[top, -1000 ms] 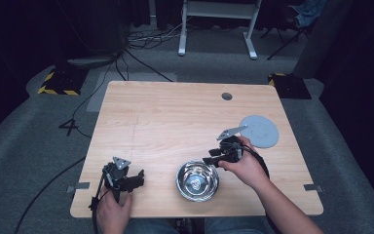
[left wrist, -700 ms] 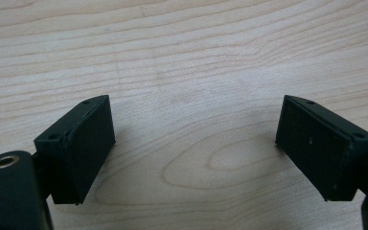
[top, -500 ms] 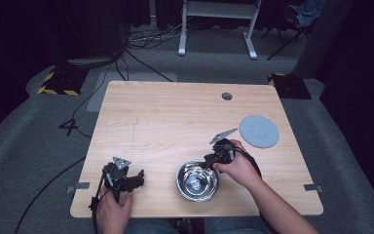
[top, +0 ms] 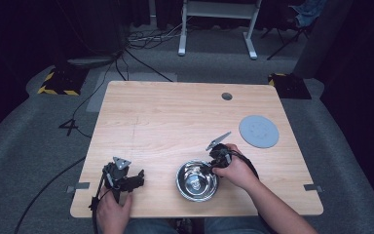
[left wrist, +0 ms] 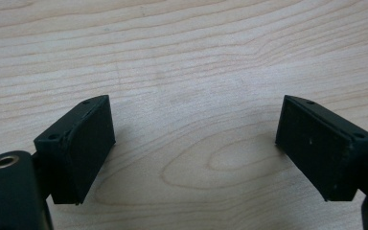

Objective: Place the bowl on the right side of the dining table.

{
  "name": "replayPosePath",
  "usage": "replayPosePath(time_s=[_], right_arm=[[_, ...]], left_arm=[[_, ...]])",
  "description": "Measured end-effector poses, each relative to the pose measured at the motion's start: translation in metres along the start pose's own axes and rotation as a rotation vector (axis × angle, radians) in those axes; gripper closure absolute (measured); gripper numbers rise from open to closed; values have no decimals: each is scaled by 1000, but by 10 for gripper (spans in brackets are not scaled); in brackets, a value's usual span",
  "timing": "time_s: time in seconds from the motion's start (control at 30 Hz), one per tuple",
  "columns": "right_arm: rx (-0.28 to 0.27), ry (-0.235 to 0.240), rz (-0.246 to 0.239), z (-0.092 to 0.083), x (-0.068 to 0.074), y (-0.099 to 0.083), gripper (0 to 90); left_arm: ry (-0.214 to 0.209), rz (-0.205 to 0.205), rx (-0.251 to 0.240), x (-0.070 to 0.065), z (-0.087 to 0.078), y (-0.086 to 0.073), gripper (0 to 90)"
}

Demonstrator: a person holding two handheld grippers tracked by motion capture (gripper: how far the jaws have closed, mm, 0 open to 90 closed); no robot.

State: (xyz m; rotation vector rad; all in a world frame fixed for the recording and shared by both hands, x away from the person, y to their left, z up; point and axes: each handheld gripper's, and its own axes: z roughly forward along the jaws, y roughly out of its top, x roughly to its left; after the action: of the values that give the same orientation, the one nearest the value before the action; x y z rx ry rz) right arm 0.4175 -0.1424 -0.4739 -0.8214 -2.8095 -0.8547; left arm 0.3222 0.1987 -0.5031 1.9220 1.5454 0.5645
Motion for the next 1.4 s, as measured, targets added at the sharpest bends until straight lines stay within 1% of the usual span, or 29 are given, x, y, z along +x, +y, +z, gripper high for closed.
replayPosePath(time_s=[0.03,0.07,0.1,0.13,0.17,0.23,0.3,0.33,0.4,0.43,0.5,0.53,0.57,0.63,0.67,0.7,0.73,0.77,0.8,0.83,0.87,0.93,1.07,1.1,1.13,1.23,1.33,1.4], right_arm=[[5,11,4,1,-1,0,756],[5,11,4,1,-1,0,756],[32,24,49,3,1,0,787],[48,23,76,2,2,0,794],[49,30,74,2,1,0,802],[60,41,112,2,0,1,816],[66,40,126,2,-1,1,841],[68,40,146,2,0,1,846],[63,41,148,2,-1,2,851],[69,43,167,1,-1,2,858],[27,75,166,1,-3,2,875],[44,64,193,-1,-1,2,875],[34,62,182,-1,-1,3,875],[42,47,185,-2,2,4,876],[35,39,164,-2,3,5,876],[44,34,177,-3,5,6,877],[28,25,143,-3,5,6,876],[21,28,124,-3,5,7,876],[21,16,124,-3,7,8,877],[18,18,120,-4,7,9,877],[34,18,152,-6,10,10,877],[8,18,114,-7,9,11,877],[-14,5,99,-14,10,14,876],[-16,3,108,-16,10,14,876],[-22,-3,98,-18,10,15,876],[-42,-18,90,-26,9,18,875],[-57,-30,90,-34,8,20,875],[-74,-42,87,-39,7,21,874]], left_arm=[[0,0,0,0,0,0,133],[0,0,0,0,0,0,133],[-1,2,1,0,0,0,133],[-2,2,3,0,0,0,133],[3,6,3,0,0,0,132],[2,6,4,0,0,0,130],[3,6,4,0,0,0,130],[2,6,4,0,0,0,130],[3,6,3,0,0,0,132],[3,5,3,0,0,0,133],[-2,3,4,0,0,0,133],[-2,2,1,0,0,0,133],[-1,3,3,0,0,0,133],[1,4,3,0,0,0,134],[-1,2,3,0,0,0,133],[0,4,4,0,0,0,133],[2,2,3,0,0,0,134],[2,1,2,0,0,0,133],[2,2,2,0,0,0,134],[-1,3,4,0,0,0,133],[0,3,3,0,0,0,133],[-1,3,4,0,0,0,134],[4,5,3,0,0,0,134],[3,5,3,0,0,0,134],[3,5,3,0,0,0,135],[7,1,0,-1,0,0,137],[12,6,1,0,0,1,137],[8,-4,-1,0,1,1,137]])
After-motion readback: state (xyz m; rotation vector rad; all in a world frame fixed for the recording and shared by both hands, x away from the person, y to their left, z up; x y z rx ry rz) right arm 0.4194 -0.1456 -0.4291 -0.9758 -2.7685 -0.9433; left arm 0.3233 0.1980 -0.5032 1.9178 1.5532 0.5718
